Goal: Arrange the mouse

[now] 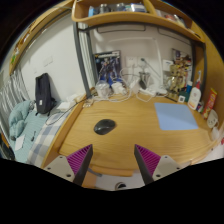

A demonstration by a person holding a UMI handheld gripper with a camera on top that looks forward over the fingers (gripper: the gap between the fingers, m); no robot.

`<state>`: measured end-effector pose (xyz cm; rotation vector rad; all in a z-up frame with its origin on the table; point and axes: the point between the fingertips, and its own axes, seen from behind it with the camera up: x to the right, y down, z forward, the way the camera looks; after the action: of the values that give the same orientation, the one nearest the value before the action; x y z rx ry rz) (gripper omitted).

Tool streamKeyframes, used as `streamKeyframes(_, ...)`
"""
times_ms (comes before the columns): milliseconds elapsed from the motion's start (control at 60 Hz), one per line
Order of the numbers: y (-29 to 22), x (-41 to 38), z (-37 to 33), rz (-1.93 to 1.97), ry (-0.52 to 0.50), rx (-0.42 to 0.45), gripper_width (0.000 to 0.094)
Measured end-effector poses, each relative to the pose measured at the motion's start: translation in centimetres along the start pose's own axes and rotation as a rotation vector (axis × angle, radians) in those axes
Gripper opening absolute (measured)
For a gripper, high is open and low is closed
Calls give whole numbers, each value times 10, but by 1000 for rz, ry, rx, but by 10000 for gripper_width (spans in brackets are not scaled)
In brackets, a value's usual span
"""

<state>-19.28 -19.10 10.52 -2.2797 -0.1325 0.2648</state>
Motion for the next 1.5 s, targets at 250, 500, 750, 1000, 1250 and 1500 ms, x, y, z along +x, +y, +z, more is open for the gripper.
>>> streamKeyframes(250, 0, -50, 96, 61, 15, -84, 850)
streamKeyframes(500, -13, -62, 166, 104, 55, -130, 851)
streamKeyframes(750, -40, -75, 213, 102, 72, -139, 843)
streamKeyframes(1000, -51, -97, 248, 26, 57, -163, 810)
streamKeyframes(1250, -49, -88, 253, -44, 79, -168, 528)
streamKeyframes(1500, -46, -84, 251, -138, 38, -195, 347)
